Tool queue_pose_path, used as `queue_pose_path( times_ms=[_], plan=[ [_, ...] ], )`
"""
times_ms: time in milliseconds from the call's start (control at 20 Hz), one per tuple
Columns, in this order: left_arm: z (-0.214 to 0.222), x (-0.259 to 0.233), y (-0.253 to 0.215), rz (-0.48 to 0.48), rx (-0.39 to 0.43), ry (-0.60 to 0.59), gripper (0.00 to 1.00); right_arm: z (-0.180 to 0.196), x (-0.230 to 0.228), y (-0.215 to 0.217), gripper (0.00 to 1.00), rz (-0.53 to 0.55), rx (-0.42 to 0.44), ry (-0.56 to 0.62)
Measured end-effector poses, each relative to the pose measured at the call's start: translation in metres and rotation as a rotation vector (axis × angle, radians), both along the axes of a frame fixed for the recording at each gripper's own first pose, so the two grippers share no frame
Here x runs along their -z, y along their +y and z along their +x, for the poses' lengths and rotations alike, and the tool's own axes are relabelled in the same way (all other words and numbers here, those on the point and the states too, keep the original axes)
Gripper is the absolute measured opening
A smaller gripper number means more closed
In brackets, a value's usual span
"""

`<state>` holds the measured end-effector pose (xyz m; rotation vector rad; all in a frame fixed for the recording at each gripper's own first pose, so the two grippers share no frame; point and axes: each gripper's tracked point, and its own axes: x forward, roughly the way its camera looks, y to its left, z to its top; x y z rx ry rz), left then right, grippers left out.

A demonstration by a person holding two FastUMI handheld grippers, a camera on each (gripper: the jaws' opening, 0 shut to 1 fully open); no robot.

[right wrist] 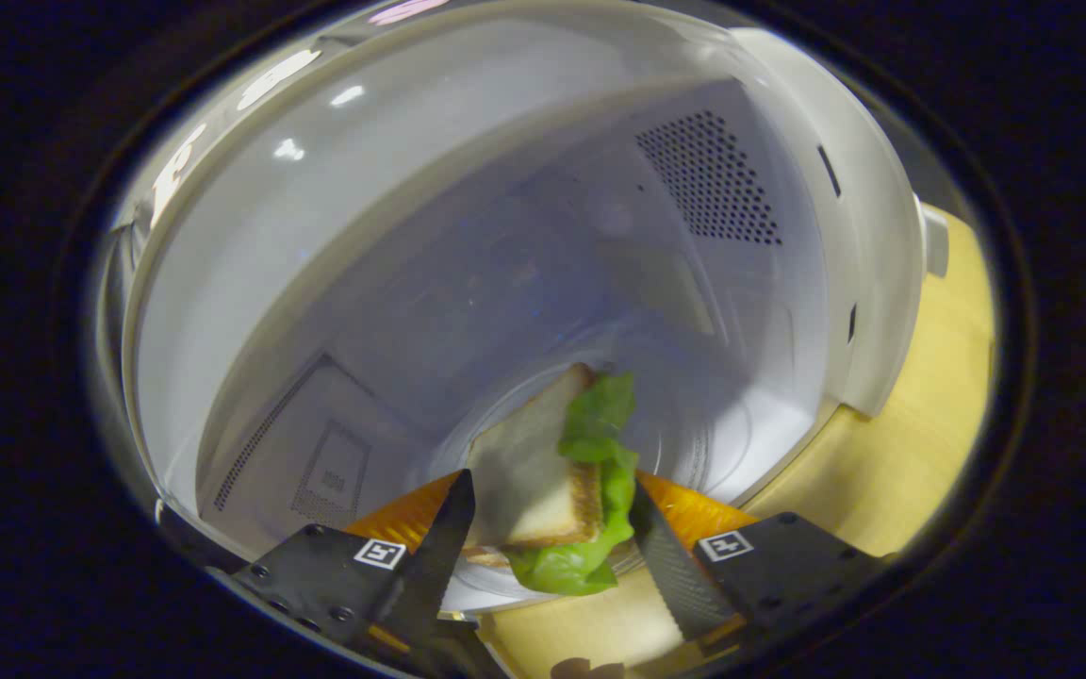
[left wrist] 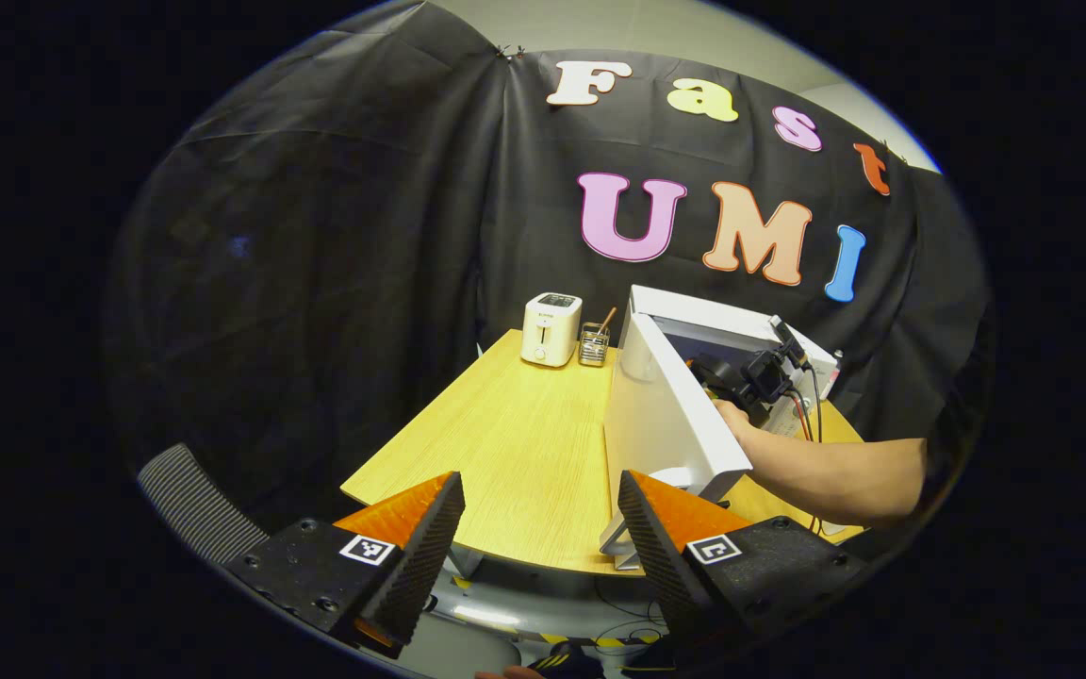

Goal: Open the microwave oven with the left hand, put the food in, and close the microwave oven.

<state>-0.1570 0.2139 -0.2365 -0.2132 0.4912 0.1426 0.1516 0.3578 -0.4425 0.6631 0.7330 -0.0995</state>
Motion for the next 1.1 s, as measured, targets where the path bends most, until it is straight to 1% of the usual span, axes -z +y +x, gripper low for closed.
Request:
queue_pose_path(
  times_ms=[50, 100, 150, 200, 250, 450, 500, 550, 650, 750, 800, 850, 900, 950, 1000, 1100],
  plan=[
    [0.001, -0.002, 0.0, 0.001, 0.0, -0.005, 0.97, -0.002, 0.001, -0.001, 0.98, -0.031, -0.017, 0.005],
    [-0.002, -0.002, 0.0, -0.001, -0.002, -0.006, 0.96, -0.002, 0.001, -0.008, 0.89, -0.061, -0.029, 0.006],
    [-0.004, -0.002, 0.001, -0.005, -0.005, -0.006, 0.97, -0.004, 0.002, -0.014, 0.89, -0.079, -0.041, 0.004],
    [-0.005, -0.001, -0.001, -0.006, -0.006, -0.004, 0.97, -0.006, 0.0, -0.018, 0.89, -0.087, -0.055, 0.005],
    [-0.007, -0.002, -0.001, 0.0, -0.009, -0.002, 0.97, -0.008, -0.001, -0.02, 0.98, -0.095, -0.068, 0.007],
    [-0.005, -0.008, 0.001, 0.002, -0.015, -0.03, 0.97, -0.017, -0.011, -0.04, 0.99, -0.145, -0.118, -0.008],
    [-0.004, -0.008, 0.0, -0.001, -0.014, -0.037, 0.94, -0.021, -0.015, -0.042, 0.99, -0.151, -0.144, -0.018],
    [-0.002, -0.009, -0.001, 0.003, -0.013, -0.037, 0.97, -0.023, -0.021, -0.041, 0.99, -0.146, -0.171, -0.037],
    [0.004, -0.014, 0.001, 0.019, -0.014, -0.056, 0.97, -0.035, -0.03, -0.039, 0.99, -0.137, -0.239, -0.051],
    [0.008, -0.017, 0.004, 0.034, -0.01, -0.078, 0.97, -0.048, -0.049, -0.046, 0.99, -0.159, -0.289, -0.088],
    [0.009, -0.016, 0.004, 0.041, -0.007, -0.08, 0.94, -0.054, -0.061, -0.05, 0.99, -0.169, -0.31, -0.119],
    [0.011, -0.014, 0.005, 0.045, -0.005, -0.081, 0.96, -0.064, -0.075, -0.053, 0.99, -0.172, -0.337, -0.143],
    [0.013, -0.01, 0.004, 0.044, 0.002, -0.08, 0.96, -0.071, -0.093, -0.057, 0.99, -0.168, -0.36, -0.191],
    [0.014, -0.006, 0.003, 0.04, 0.008, -0.074, 0.94, -0.079, -0.108, -0.064, 0.99, -0.175, -0.378, -0.235],
    [0.015, -0.003, 0.004, 0.039, 0.01, -0.076, 0.97, -0.089, -0.121, -0.072, 0.99, -0.188, -0.407, -0.264],
    [0.018, 0.007, 0.007, 0.039, 0.009, -0.065, 0.96, -0.105, -0.139, -0.094, 0.99, -0.215, -0.44, -0.304]
  ],
)
